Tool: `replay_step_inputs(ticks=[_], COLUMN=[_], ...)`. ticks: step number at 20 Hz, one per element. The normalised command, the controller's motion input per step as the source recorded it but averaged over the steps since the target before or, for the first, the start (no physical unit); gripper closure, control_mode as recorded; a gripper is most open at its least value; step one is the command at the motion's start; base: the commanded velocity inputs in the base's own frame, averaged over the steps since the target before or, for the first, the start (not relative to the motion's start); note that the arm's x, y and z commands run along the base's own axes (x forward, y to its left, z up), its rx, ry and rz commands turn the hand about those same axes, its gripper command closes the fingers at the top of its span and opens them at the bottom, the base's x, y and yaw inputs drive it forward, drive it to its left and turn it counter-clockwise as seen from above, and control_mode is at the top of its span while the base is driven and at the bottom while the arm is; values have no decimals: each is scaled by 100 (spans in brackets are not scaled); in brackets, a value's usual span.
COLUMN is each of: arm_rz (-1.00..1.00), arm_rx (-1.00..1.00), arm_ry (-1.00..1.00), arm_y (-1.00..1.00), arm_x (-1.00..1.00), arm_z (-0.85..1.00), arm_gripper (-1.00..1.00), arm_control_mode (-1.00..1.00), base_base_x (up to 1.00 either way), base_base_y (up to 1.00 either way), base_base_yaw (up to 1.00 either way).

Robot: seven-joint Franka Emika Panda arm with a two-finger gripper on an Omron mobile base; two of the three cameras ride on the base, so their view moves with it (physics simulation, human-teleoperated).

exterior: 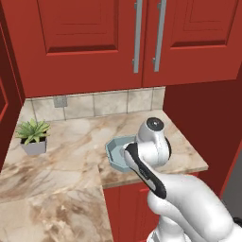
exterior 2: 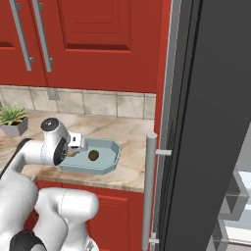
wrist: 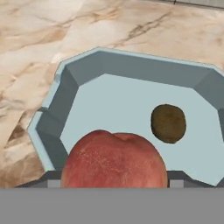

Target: Pick the kiwi and peach from the fridge and place them inside the tupperware on the counter.

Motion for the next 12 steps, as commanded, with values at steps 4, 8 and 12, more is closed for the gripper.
replay_step_inputs(ticks=[4,8,12], arm_rz=[0,0,0], arm_rx=[0,0,0], arm_ry=[4,4,3], arm_y=[8,8,3], arm_x=[56,52,43], arm_z=[-24,-25,-34], arm_gripper=[100,100,100], arm_control_mode=[-100,-100,-100], base_base_x=[0,0,0], base_base_y=[0,0,0], base_base_yaw=[0,0,0])
